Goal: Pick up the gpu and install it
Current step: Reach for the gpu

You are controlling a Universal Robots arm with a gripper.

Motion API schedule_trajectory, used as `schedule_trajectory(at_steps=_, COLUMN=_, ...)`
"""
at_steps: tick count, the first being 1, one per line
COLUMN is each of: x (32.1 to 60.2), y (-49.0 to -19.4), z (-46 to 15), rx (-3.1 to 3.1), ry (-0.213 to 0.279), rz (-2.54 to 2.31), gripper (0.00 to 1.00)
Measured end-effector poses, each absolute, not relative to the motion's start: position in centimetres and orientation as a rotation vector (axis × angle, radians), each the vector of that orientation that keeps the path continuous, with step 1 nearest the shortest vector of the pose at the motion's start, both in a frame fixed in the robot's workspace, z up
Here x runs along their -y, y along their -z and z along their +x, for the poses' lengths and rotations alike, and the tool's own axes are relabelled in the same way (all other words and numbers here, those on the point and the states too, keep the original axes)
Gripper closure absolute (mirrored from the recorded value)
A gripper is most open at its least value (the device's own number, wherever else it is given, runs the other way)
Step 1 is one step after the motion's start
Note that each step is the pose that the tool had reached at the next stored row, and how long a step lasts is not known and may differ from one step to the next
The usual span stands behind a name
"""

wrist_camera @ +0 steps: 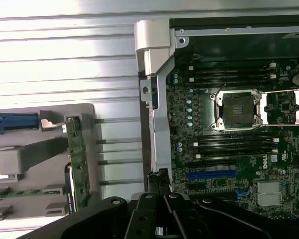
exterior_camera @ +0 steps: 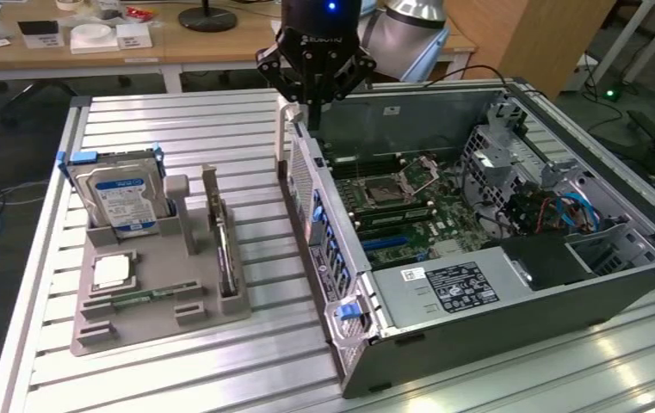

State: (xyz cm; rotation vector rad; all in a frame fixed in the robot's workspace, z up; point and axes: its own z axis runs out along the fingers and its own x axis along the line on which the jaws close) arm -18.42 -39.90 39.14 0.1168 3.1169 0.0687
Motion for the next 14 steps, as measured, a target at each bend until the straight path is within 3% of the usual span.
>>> schedule_trajectory(at_steps=14, x=39.9, y=-39.1, z=-20.6, rx=-3.118, ry=-0.069, rz=0.117, gripper=0.89)
